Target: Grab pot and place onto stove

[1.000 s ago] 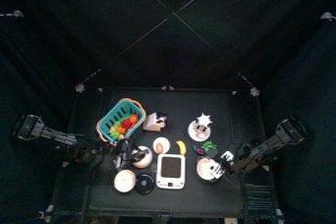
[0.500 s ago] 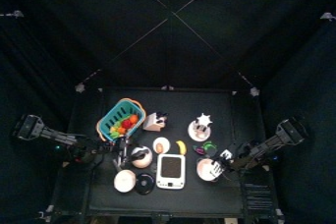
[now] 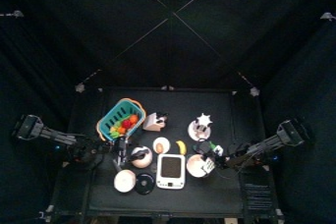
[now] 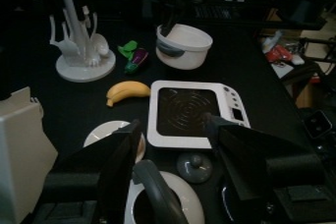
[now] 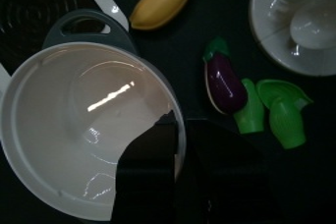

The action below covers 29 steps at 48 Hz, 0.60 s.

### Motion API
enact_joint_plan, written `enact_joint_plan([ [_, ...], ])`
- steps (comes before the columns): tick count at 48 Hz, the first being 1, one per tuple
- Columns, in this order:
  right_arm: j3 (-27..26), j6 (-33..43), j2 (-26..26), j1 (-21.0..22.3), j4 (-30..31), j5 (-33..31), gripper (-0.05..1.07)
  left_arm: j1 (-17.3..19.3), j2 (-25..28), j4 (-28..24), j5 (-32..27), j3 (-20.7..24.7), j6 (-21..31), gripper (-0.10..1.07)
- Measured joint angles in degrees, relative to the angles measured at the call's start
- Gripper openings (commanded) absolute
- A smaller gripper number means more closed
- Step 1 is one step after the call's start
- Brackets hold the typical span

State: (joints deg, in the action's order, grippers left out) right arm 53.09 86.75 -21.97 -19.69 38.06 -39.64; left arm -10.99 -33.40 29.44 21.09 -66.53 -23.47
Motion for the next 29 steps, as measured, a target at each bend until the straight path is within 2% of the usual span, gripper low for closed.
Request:
enact_joint_plan([
  [13, -5.27, 0.0, 3.43, 3.69, 0.88, 4.66, 0.46, 0.0, 0.0, 0.0, 0.0, -0.18, 0.09, 0.89],
  [29, -10.81, -0.09, 8.7, 5.54, 1.32, 5.01, 0.46, 0.0, 0.0, 0.09, -0.18, -0.09, 0.18, 0.89],
])
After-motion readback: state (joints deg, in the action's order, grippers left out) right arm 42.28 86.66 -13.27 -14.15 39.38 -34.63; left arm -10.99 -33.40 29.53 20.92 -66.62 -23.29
